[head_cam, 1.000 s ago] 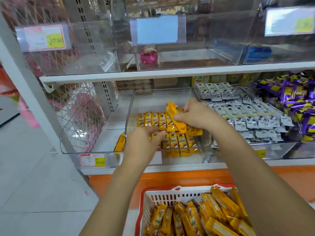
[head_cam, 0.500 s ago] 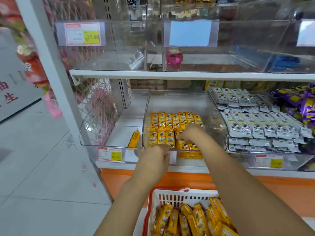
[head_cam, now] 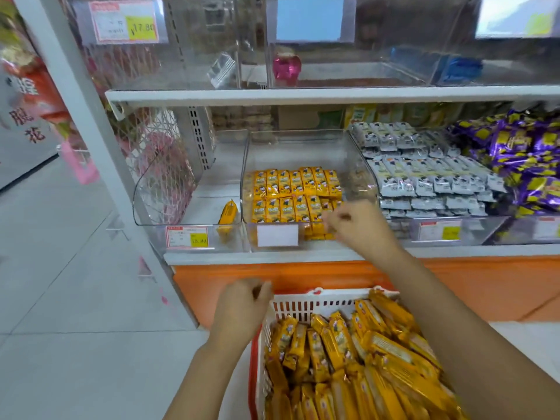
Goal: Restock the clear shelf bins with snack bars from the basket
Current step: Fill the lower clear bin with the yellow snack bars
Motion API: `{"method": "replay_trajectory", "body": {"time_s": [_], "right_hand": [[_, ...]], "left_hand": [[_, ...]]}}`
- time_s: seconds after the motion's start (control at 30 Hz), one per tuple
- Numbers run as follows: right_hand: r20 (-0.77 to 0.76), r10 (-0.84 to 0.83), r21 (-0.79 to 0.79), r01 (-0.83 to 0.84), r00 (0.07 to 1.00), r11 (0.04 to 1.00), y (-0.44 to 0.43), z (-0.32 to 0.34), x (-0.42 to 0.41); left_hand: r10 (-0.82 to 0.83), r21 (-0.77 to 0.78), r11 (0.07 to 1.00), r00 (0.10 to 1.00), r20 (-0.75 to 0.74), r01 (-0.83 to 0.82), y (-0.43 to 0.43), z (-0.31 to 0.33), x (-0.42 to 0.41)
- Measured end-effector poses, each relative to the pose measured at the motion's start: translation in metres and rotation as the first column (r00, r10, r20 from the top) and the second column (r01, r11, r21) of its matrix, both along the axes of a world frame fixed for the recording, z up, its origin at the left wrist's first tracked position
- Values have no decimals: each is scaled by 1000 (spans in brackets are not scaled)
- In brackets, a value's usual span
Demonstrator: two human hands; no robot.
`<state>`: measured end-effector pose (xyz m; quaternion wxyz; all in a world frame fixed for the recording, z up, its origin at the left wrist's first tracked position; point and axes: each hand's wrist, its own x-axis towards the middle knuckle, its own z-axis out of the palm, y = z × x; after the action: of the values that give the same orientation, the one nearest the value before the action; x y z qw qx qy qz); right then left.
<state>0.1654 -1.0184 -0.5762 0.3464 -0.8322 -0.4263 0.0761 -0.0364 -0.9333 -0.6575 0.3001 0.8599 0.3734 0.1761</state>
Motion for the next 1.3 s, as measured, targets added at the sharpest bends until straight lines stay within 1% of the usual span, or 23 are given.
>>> {"method": "replay_trajectory", "body": {"time_s": [0.07, 0.1, 0.17, 0.23, 0.33, 0.4, 0.43, 0.53, 0.57, 0.7, 0.77, 0.8, 0.87, 0.93, 0.97, 1.0, 1.03, 1.07, 1.13, 1.17, 1.2, 1.23, 1.3], "right_hand": [[24, 18, -232, -12, 1000, 973, -25, -16, -10], [42, 28, -354, -11, 999, 935, -35, -25, -12], [45, 83, -596, -40, 996, 802, -54, -42, -18], [4, 155, -772, -95, 988, 628, -71, -55, -25], [-89, 168, -885, -155, 982, 439, -95, -74, -32], [-57, 187, -927, -122, 981, 355, -108, -85, -34], [-25, 199, -936, -92, 980, 340, -113, -89, -36], [118, 165, -896, 33, 979, 442, -123, -105, -41], [160, 150, -887, 76, 976, 455, -124, -112, -43], [254, 172, -891, 161, 952, 425, -124, -128, -46], [222, 154, -880, 130, 963, 457, -123, -122, -46], [177, 114, -858, 96, 978, 505, -122, -117, -45], [44, 13, -738, 23, 999, 675, -117, -104, -43], [-101, -21, -505, -33, 995, 862, -111, -87, -43], [-181, -18, -352, -48, 983, 935, -109, -78, -45], [-281, -1, -188, -54, 960, 981, -107, -71, -48], [-381, 35, -28, -49, 924, 998, -106, -67, -52], [-458, 73, 107, -26, 886, 994, -104, -65, -56], [-489, 112, 248, 14, 865, 969, -99, -69, -63], [-445, 123, 268, 1, 887, 964, -95, -73, -66], [-386, 139, 264, -35, 912, 964, -91, -77, -68], [-324, 160, 251, -78, 932, 965, -87, -80, -70], [-277, 216, 260, -144, 936, 955, -81, -81, -71]], "left_hand": [[-5, -48, 999, 973, -230, -6, -7, -28, -7], [-26, -75, 997, 937, -348, 0, -11, -42, -11], [-93, -144, 989, 847, -524, 19, -21, -66, -21], [-154, -222, 975, 796, -586, 25, -32, -80, -28], [-180, -225, 973, 767, -615, 48, -46, -86, -30], [-180, -187, 979, 754, -632, 76, -53, -83, -29], [-192, -186, 978, 736, -649, 90, -56, -80, -28], [-187, -201, 977, 736, -651, 71, -60, -76, -29], [-186, -200, 977, 729, -659, 68, -60, -75, -29], [-160, -249, 968, 773, -613, 2, -59, -75, -28], [-156, -262, 965, 770, -619, -15, -58, -72, -29], [-154, -271, 962, 773, -615, -25, -57, -72, -28], [-128, -287, 956, 797, -590, -59, -55, -71, -23], [-123, -354, 932, 851, -510, -77, -55, -61, -14], [-130, -480, 873, 902, -412, -93, -56, -53, -9], [-126, -663, 743, 952, -279, -96, -59, -44, -4], [-110, -832, 551, 984, -144, -60, -64, -31, 1], [-84, -931, 366, 996, -36, -3, -65, -24, 7], [39, -990, 104, 994, 100, 96, -63, -19, 19], [135, -989, 14, 980, 146, 145, -63, -18, 24], [231, -984, -46, 961, 155, 169, -61, -23, 30], [308, -978, -88, 938, 156, 192, -63, -24, 35], [405, -970, -111, 901, 153, 215, -62, -30, 43]]}}
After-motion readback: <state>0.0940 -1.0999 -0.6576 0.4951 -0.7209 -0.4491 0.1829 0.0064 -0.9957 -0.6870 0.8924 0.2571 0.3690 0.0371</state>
